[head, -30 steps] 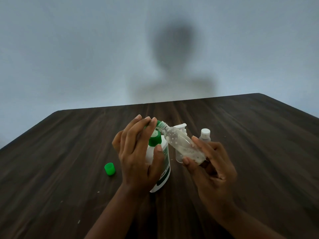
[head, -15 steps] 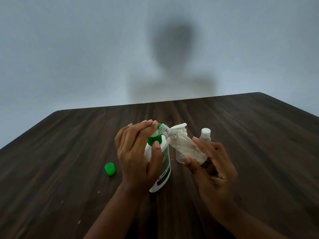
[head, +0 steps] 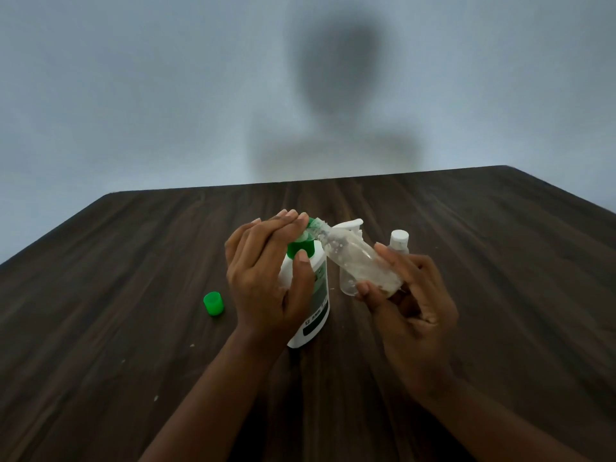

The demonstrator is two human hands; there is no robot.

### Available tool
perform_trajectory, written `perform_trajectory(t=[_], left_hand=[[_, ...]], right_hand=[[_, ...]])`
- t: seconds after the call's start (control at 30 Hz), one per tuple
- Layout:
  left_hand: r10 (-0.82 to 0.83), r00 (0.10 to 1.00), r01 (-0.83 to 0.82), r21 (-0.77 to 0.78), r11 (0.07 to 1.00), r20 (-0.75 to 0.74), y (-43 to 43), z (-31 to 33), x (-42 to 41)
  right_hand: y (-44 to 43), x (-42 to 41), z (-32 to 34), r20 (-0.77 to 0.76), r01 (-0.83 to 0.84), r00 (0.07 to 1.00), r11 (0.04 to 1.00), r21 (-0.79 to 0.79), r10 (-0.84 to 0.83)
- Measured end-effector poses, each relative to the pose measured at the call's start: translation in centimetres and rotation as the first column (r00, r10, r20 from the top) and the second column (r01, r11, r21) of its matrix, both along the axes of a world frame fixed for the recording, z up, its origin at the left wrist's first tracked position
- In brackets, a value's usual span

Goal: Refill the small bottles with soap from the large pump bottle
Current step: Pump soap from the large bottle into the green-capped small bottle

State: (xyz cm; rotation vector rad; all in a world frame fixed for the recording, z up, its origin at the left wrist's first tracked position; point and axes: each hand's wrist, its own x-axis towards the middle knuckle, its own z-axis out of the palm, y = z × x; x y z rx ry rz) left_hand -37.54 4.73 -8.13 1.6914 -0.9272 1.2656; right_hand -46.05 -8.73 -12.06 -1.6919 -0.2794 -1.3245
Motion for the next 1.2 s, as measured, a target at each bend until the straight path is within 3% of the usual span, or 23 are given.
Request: perform_trajectory(t=[0.97,1.2], left_hand=[[-0.029,0.998,0.029,-0.007,1.000,0.063,-0.5,-0.7,0.0],[-0.056,0.998,0.056,-0.048,0.997,-0.007,-0.9,-1.4,0.2]], right_hand=[[-0.2,0.1,0.1,0.011,-0.035,0.999,0.999,0.018,0.034],[-0.1,0.2,0.1,-0.006,-0.028,1.000,0.999,0.034,0.028]])
